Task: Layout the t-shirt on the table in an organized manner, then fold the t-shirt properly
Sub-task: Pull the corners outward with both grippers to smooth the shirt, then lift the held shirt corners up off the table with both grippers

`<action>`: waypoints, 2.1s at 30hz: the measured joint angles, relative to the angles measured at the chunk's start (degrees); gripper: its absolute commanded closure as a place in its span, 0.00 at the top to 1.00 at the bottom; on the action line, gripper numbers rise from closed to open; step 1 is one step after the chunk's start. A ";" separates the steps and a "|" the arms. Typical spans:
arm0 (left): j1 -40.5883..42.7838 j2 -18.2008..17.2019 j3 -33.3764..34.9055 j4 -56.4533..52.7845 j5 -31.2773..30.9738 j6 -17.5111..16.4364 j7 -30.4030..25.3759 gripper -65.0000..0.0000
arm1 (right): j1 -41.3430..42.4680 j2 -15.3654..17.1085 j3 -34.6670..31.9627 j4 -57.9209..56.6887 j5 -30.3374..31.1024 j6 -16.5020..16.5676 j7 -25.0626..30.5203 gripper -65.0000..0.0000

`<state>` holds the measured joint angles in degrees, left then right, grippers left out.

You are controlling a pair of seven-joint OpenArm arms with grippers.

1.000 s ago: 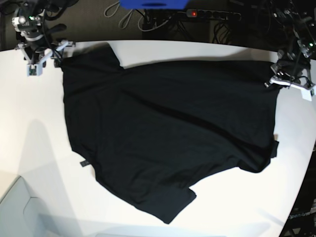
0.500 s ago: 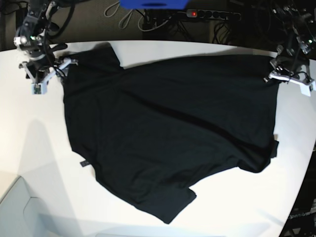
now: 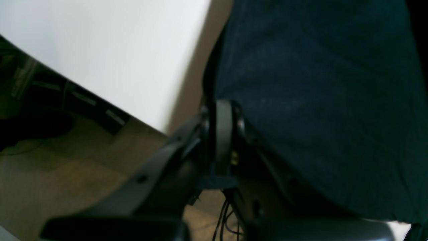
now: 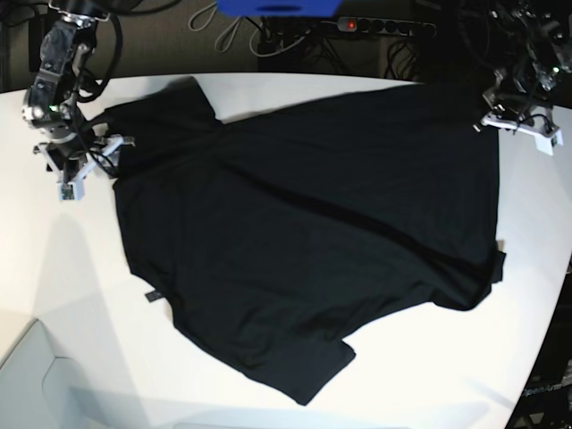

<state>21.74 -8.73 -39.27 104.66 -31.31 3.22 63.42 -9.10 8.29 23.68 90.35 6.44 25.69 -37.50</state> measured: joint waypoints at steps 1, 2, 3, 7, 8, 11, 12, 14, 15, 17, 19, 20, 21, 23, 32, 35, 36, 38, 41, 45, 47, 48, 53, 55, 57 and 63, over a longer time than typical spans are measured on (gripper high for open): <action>0.00 0.02 0.02 0.00 -0.02 0.00 0.00 0.00 | 0.26 -0.02 -0.04 0.00 0.02 0.02 0.04 0.63; 0.02 0.00 0.00 0.00 -0.15 0.00 0.00 0.00 | 0.50 -0.09 -0.24 0.02 0.04 0.02 0.07 0.63; 0.04 0.02 0.00 0.00 -0.22 0.00 0.00 0.00 | 0.63 -0.09 -0.33 0.22 0.07 0.02 0.07 0.63; 0.15 0.00 0.00 0.00 -0.22 0.00 0.00 0.00 | 0.17 -0.09 -0.28 3.28 0.02 0.02 -0.02 0.63; 0.15 0.00 0.00 0.00 -0.22 0.00 0.00 0.00 | 0.20 -0.09 -0.33 3.78 0.22 0.02 0.02 0.63; 0.13 0.00 0.00 0.00 -0.17 0.00 0.00 0.00 | 0.79 0.26 -2.21 3.58 0.24 0.02 0.04 0.63; 0.11 0.00 0.02 0.00 -0.15 0.00 0.00 0.00 | 1.16 0.52 -3.02 2.86 0.46 0.04 0.07 0.63; 0.11 0.00 0.02 0.00 -0.15 0.00 0.00 0.00 | 2.14 0.98 -4.39 0.59 0.46 0.02 0.07 0.63; 0.09 -0.02 0.00 0.00 0.07 0.00 0.00 0.00 | 2.43 1.09 -4.81 -0.55 0.48 0.04 0.28 0.63; -0.04 0.02 0.00 0.00 -0.02 0.00 0.00 0.00 | 2.40 1.05 -4.92 -2.27 0.70 0.04 0.63 0.63; -0.04 0.00 0.02 0.00 0.02 0.00 -0.02 0.00 | 2.36 1.05 -5.01 -4.02 0.57 0.02 1.03 0.62; -0.04 0.00 0.02 0.00 0.00 0.00 0.00 0.00 | 2.51 1.09 -5.01 -4.39 0.85 0.02 1.40 0.62; -0.04 0.00 0.00 0.00 0.02 0.00 0.00 0.00 | 3.13 1.07 -5.01 -4.96 0.85 0.02 1.57 0.62; -0.02 -0.07 0.00 0.00 0.00 0.00 0.00 0.00 | 3.82 1.09 -5.01 -6.16 0.66 0.04 2.40 0.62; -0.87 -0.28 -1.81 -0.11 -0.59 -0.04 -2.54 0.00 | 1.07 1.14 -4.79 -5.92 1.55 0.02 5.05 0.08; -1.27 -0.66 -4.44 -0.11 -0.46 -0.09 -3.54 0.00 | -0.50 1.18 -4.59 -5.81 2.62 0.02 6.14 0.00; -1.25 -0.72 -4.74 -0.11 -0.52 -0.09 -3.43 0.00 | -1.05 1.16 -4.59 -5.49 2.64 0.02 6.32 0.00; -1.20 -0.94 -5.25 -0.13 -1.03 -0.20 -3.06 0.00 | -2.51 1.03 -4.61 -3.89 2.60 0.02 6.12 0.00; -2.12 -2.03 -5.81 -0.15 -1.16 -0.20 -2.97 0.00 | -5.73 0.94 -4.63 0.87 2.34 0.22 3.61 0.00; -2.36 -1.88 -5.95 0.07 -1.07 -0.22 -3.48 0.00 | -10.03 -0.81 -4.44 10.78 0.42 0.39 0.70 0.00; -2.97 -1.84 -5.97 0.28 -0.92 -0.20 -3.17 0.00 | -10.10 -1.53 -3.21 15.41 1.46 0.63 1.53 0.00; -3.93 -1.77 -6.03 0.46 -0.48 -0.15 -2.67 0.00 | -9.62 -2.01 -2.45 17.55 1.31 0.55 1.53 0.00; -8.35 -1.90 -5.86 1.51 -1.53 -0.26 -3.50 0.00 | -8.59 -5.20 2.80 21.84 1.49 0.63 1.73 0.00; -8.90 -1.84 -5.86 1.70 -1.33 -0.26 -2.29 0.00 | -8.00 -5.79 5.05 21.70 1.44 0.81 0.66 0.00; -9.81 -2.01 -6.23 2.23 -1.49 -0.28 -1.84 0.00 | -6.88 -5.75 6.19 21.75 1.51 0.87 0.83 0.00; -15.26 -2.91 -7.30 3.28 -1.64 -0.44 -2.03 0.00 | -6.56 -5.51 5.99 21.81 1.75 1.14 1.09 0.00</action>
<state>6.48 -11.64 -46.57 107.94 -32.95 2.79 61.39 -15.66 2.79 29.67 112.16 8.19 26.83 -36.40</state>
